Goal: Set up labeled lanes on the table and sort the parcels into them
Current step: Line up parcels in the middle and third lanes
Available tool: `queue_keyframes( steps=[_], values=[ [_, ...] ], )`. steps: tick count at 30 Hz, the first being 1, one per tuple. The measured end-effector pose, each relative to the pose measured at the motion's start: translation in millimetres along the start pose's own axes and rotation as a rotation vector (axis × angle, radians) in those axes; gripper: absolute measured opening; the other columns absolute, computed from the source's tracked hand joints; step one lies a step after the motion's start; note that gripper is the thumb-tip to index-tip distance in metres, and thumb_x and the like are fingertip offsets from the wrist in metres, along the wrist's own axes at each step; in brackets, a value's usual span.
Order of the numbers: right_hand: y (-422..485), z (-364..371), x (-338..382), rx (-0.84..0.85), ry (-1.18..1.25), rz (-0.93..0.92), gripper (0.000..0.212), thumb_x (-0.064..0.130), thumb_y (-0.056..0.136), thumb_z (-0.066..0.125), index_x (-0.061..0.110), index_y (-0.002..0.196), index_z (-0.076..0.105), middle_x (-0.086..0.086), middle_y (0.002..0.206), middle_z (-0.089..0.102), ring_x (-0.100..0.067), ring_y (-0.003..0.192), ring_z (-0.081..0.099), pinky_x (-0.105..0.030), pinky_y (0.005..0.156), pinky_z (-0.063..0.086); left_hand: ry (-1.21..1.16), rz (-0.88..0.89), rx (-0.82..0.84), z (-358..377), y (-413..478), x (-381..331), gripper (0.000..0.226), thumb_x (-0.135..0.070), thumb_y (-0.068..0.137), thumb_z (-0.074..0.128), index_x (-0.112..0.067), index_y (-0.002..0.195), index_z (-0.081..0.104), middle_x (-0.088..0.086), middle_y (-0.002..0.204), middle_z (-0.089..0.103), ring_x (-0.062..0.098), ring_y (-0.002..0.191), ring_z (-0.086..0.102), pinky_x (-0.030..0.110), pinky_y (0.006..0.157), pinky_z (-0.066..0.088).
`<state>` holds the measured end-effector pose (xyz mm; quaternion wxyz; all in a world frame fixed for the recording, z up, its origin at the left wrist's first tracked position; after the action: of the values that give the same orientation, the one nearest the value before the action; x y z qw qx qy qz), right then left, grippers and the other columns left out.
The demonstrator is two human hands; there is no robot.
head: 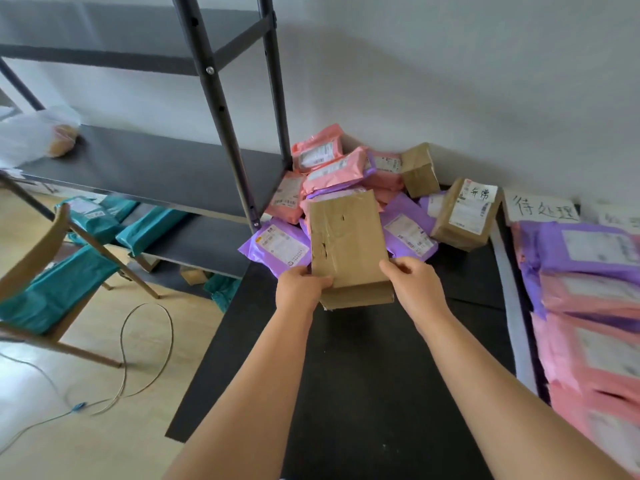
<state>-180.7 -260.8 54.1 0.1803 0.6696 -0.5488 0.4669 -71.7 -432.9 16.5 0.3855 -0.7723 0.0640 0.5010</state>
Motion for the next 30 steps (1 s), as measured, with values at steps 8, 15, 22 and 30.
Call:
queue_keyframes(
  steps=[8,15,22,30],
  values=[
    [-45.3,3.1,-68.7,-0.029,-0.042,0.171,0.029,0.033,0.100,0.054,0.019,0.124,0.059,0.007,0.104,0.057,-0.011,0.090,0.053,-0.028,0.075,0.040,0.034,-0.013,0.090,3.2,-33.0,50.9,0.048,-0.016,0.079,0.080,-0.018,0.123,0.063,-0.002,0.109,0.066,0.017,0.100,0.062,0.033,0.083,0.052],
    [-68.3,48.1,-92.8,0.032,0.029,0.342,0.031,0.027,0.103,0.048,0.017,0.133,0.051,0.004,0.111,0.054,-0.016,0.101,0.057,-0.034,0.090,0.049,0.071,0.050,0.175,-23.3,-43.8,57.0,0.043,-0.031,0.084,0.075,-0.032,0.123,0.056,-0.007,0.124,0.050,0.011,0.103,0.051,0.028,0.077,0.040],
    [-87.9,76.0,-105.6,0.050,-0.160,0.330,0.032,0.031,0.104,0.045,0.015,0.131,0.050,0.004,0.103,0.057,-0.010,0.081,0.055,-0.028,0.071,0.045,0.095,0.144,0.152,-40.8,-38.8,69.1,0.020,-0.022,0.099,0.053,-0.034,0.104,0.068,-0.009,0.111,0.065,0.004,0.094,0.057,0.021,0.074,0.046],
    [-99.8,61.6,-104.3,-0.109,-0.308,0.174,0.048,0.030,0.098,0.058,0.020,0.144,0.045,-0.003,0.134,0.054,-0.020,0.116,0.059,-0.038,0.096,0.052,0.267,0.261,0.142,-31.9,-36.8,76.1,0.020,-0.021,0.096,0.060,-0.030,0.112,0.069,-0.009,0.114,0.066,0.003,0.096,0.062,0.027,0.080,0.054]
  ],
)
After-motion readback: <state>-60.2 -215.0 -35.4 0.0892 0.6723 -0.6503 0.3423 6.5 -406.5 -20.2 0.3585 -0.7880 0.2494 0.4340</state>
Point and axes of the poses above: each hand's wrist, its own y-axis towards the middle knuckle, its own z-axis out of the palm, x = y × z, the point moved 5 cm from there along y, towards the middle knuckle
